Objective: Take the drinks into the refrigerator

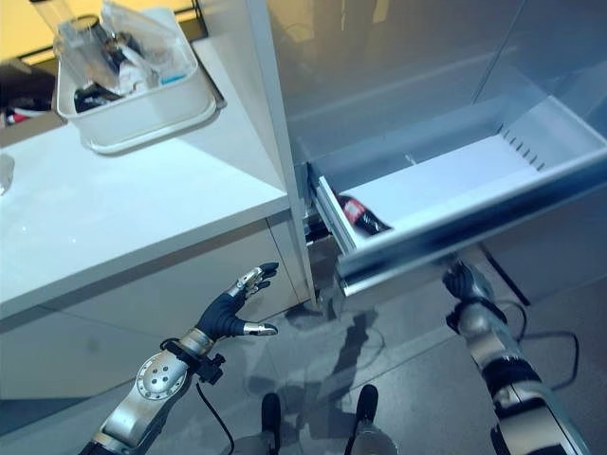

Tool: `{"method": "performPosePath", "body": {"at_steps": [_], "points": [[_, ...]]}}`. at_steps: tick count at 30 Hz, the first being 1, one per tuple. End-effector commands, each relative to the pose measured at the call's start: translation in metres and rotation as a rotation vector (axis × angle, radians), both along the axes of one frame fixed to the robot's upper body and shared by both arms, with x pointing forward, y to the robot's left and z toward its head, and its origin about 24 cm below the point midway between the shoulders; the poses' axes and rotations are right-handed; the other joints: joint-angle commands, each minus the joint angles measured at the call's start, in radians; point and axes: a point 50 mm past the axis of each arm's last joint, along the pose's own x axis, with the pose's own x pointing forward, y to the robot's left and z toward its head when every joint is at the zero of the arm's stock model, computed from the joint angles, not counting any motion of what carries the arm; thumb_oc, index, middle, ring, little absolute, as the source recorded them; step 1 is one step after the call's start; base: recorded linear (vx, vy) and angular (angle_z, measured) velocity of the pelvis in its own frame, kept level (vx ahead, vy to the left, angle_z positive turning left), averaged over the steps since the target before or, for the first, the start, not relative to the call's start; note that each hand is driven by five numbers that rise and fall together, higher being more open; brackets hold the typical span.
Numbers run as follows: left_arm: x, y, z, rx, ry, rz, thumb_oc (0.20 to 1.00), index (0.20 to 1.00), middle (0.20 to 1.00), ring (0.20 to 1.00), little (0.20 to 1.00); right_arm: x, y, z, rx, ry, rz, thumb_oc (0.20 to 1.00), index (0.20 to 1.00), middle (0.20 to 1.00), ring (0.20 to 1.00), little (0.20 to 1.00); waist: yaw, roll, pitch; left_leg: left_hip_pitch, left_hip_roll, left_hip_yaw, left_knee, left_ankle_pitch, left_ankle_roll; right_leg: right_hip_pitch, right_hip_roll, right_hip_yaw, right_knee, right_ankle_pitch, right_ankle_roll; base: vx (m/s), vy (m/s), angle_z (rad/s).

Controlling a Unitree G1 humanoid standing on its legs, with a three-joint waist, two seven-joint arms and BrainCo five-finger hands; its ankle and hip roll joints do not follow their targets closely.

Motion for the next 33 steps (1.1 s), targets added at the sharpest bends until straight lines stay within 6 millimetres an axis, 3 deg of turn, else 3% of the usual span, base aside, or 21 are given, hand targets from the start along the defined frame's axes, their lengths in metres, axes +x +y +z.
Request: {"method": "performPosePath", "body": {"at_steps": [1,4,9,10,11,15,16,17,18,19,20,21,22,25,26,27,29,30,31,32,33], "points": [[0.008,-0.008,0.038,-0.051,-0.176,-0.052,1.0,1.0,1.0,1.0,1.0,0.045,0.103,0.145,-0.061,-0.462,0.363,0.2,0.2,0.2,0.2,0.2,0.109,-0.093,0.038,-0.021,-0.084,-0.034,0.001,-0.051,0.039,0.095,-0.063,-0.056,0.01,-0.064,0.09,-0.03,0.015,0.07],[0.011,-0.005,0.035,-0.065,-0.167,-0.02,1.0,1.0,1.0,1.0,1.0,0.045,0.116,0.144,-0.044,-0.454,0.399,0.2,0.2,0.2,0.2,0.2,0.116,-0.097,0.043,-0.021,-0.088,-0.044,0.001,-0.05,0.04,0.098,-0.066,-0.062,0.01,-0.063,0.089,-0.03,0.015,0.15],[0.012,-0.001,0.028,-0.087,-0.13,0.021,1.0,1.0,1.0,1.0,1.0,0.043,0.115,0.125,0.008,-0.405,0.396,0.2,0.2,0.2,0.2,0.2,0.118,-0.1,0.047,-0.02,-0.096,-0.058,0.001,-0.048,0.041,0.108,-0.074,-0.078,0.01,-0.061,0.09,-0.02,0.008,0.21],[0.012,0.002,0.027,-0.089,-0.126,0.036,1.0,1.0,1.0,1.0,1.0,0.041,0.11,0.109,0.036,-0.366,0.378,0.2,0.2,0.2,0.2,0.2,0.117,-0.101,0.05,-0.019,-0.098,-0.06,0.001,-0.048,0.042,0.111,-0.076,-0.081,0.01,-0.06,0.089,-0.03,0.016,0.17],[0.012,0.002,0.026,-0.088,-0.125,0.036,1.0,1.0,1.0,1.0,1.0,0.041,0.11,0.108,0.037,-0.365,0.377,0.2,0.2,0.2,0.2,0.2,0.117,-0.101,0.049,-0.018,-0.098,-0.061,0.001,-0.048,0.042,0.112,-0.076,-0.082,0.01,-0.06,0.089,-0.02,0.003,0.11],[0.012,0.005,0.026,-0.081,-0.129,0.045,1.0,1.0,1.0,1.0,1.0,0.033,0.101,0.073,0.14,-0.288,0.334,0.2,0.2,0.2,0.2,0.2,0.109,-0.105,0.044,-0.009,-0.102,-0.065,0.001,-0.053,0.046,0.124,-0.079,-0.086,0.011,-0.06,0.089,0.0,0.006,0.08],[0.012,0.006,0.026,-0.069,-0.13,0.048,1.0,1.0,1.0,1.0,1.0,0.03,0.099,0.06,0.169,-0.263,0.321,0.749,0.749,0.749,0.749,0.749,0.107,-0.107,0.041,-0.004,-0.102,-0.064,0.001,-0.055,0.047,0.128,-0.08,-0.087,0.013,-0.062,0.089,0.0,0.0,0.0],[0.013,0.005,0.025,-0.064,-0.127,0.043,1.0,1.0,1.0,1.0,1.0,0.026,0.092,0.044,0.213,-0.228,0.281,1.0,1.0,1.0,1.0,1.0,0.104,-0.107,0.038,0.001,-0.103,-0.065,0.001,-0.056,0.048,0.132,-0.079,-0.089,0.015,-0.065,0.089,0.0,0.0,0.0],[0.014,0.004,0.025,-0.046,-0.135,0.03,1.0,1.0,1.0,1.0,1.0,0.019,0.086,0.015,0.293,-0.149,0.223,1.0,1.0,1.0,1.0,1.0,0.098,-0.106,0.032,0.01,-0.103,-0.067,0.001,-0.06,0.05,0.143,-0.082,-0.092,0.018,-0.069,0.088,0.0,0.0,0.0],[0.013,0.004,0.025,-0.044,-0.133,0.03,1.0,1.0,1.0,1.0,1.0,0.019,0.086,0.014,0.295,-0.148,0.223,1.0,1.0,1.0,1.0,1.0,0.098,-0.107,0.031,0.011,-0.103,-0.067,0.001,-0.061,0.05,0.144,-0.082,-0.092,0.017,-0.069,0.088,0.0,0.0,0.0],[0.013,0.003,0.024,-0.038,-0.134,0.028,1.0,1.0,1.0,1.0,1.0,0.014,0.082,-0.001,0.335,-0.112,0.185,1.0,1.0,1.0,1.0,1.0,0.095,-0.107,0.028,0.016,-0.104,-0.067,0.001,-0.062,0.051,0.15,-0.082,-0.093,0.019,-0.071,0.088,0.0,0.0,0.0],[0.016,0.001,0.022,-0.033,-0.127,0.026,1.0,1.0,1.0,1.0,1.0,-0.002,0.079,-0.041,0.412,-0.001,0.114,1.0,1.0,1.0,1.0,1.0,0.083,-0.107,0.021,0.03,-0.103,-0.066,0.001,-0.067,0.051,0.16,-0.081,-0.095,0.021,-0.075,0.087,0.0,0.0,0.0],[0.015,0.001,0.022,-0.032,-0.126,0.025,1.0,1.0,1.0,1.0,1.0,-0.002,0.079,-0.041,0.413,0.0,0.114,1.0,1.0,1.0,1.0,1.0,0.083,-0.107,0.02,0.03,-0.103,-0.066,0.001,-0.067,0.051,0.161,-0.081,-0.095,0.021,-0.075,0.087,0.03,0.002,0.04],[0.018,0.0,0.014,-0.04,-0.087,0.041,1.0,1.0,1.0,1.0,1.0,-0.038,0.075,-0.104,0.508,0.213,0.003,1.0,1.0,1.0,1.0,1.0,0.064,-0.107,0.007,0.05,-0.101,-0.063,0.001,-0.075,0.052,0.175,-0.079,-0.096,0.023,-0.084,0.085,0.03,-0.004,0.03],[0.02,-0.001,0.008,-0.06,-0.055,0.055,1.0,1.0,1.0,1.0,1.0,-0.068,0.071,-0.142,0.619,0.331,-0.126,1.0,1.0,1.0,1.0,1.0,0.052,-0.105,0.001,0.069,-0.095,-0.058,0.001,-0.086,0.051,0.19,-0.073,-0.096,0.025,-0.094,0.083,0.05,-0.015,-0.01],[0.021,-0.002,0.004,-0.068,-0.033,0.062,1.0,1.0,1.0,1.0,1.0,-0.086,0.07,-0.161,0.655,0.407,-0.184,1.0,1.0,1.0,1.0,1.0,0.045,-0.104,-0.002,0.076,-0.093,-0.055,0.001,-0.088,0.05,0.196,-0.071,-0.094,0.025,-0.096,0.083,0.03,-0.004,-0.03],[0.021,-0.002,0.004,-0.068,-0.033,0.061,1.0,1.0,1.0,1.0,1.0,-0.086,0.069,-0.161,0.656,0.406,-0.184,1.0,1.0,1.0,1.0,1.0,0.043,-0.105,-0.005,0.069,-0.096,-0.057,0.001,-0.082,0.053,0.191,-0.074,-0.096,0.024,-0.091,0.084,0.02,-0.002,-0.02],[0.023,0.0,-0.002,-0.097,0.005,0.084,1.0,1.0,1.0,1.0,1.0,-0.137,0.065,-0.201,0.742,0.58,-0.35,1.0,1.0,1.0,1.0,1.0,0.026,-0.101,-0.014,0.092,-0.09,-0.048,0.001,-0.097,0.052,0.207,-0.067,-0.089,0.025,-0.101,0.083,0.1,-0.002,-0.05],[0.023,0.0,-0.016,-0.126,0.082,0.111,1.0,1.0,1.0,1.0,1.0,-0.166,0.06,-0.218,0.784,0.649,-0.461,1.0,1.0,1.0,1.0,1.0,0.013,-0.097,-0.024,0.108,-0.088,-0.04,0.001,-0.104,0.054,0.216,-0.064,-0.084,0.024,-0.107,0.082,0.08,0.003,-0.05],[0.023,-0.001,-0.016,-0.126,0.081,0.11,1.0,1.0,1.0,1.0,1.0,-0.166,0.06,-0.218,0.784,0.648,-0.461,1.0,1.0,1.0,1.0,1.0,0.013,-0.098,-0.025,0.105,-0.09,-0.041,0.001,-0.1,0.055,0.214,-0.066,-0.085,0.023,-0.103,0.082,0.04,0.015,-0.04],[0.025,0.001,-0.023,-0.106,0.097,0.146,1.0,1.0,1.0,1.0,1.0,-0.182,0.059,-0.226,0.8,0.692,-0.509,1.0,1.0,1.0,1.0,1.0,0.004,-0.097,-0.029,0.111,-0.088,-0.037,0.001,-0.102,0.056,0.216,-0.065,-0.083,0.023,-0.105,0.082,0.02,0.001,-0.1]]}}
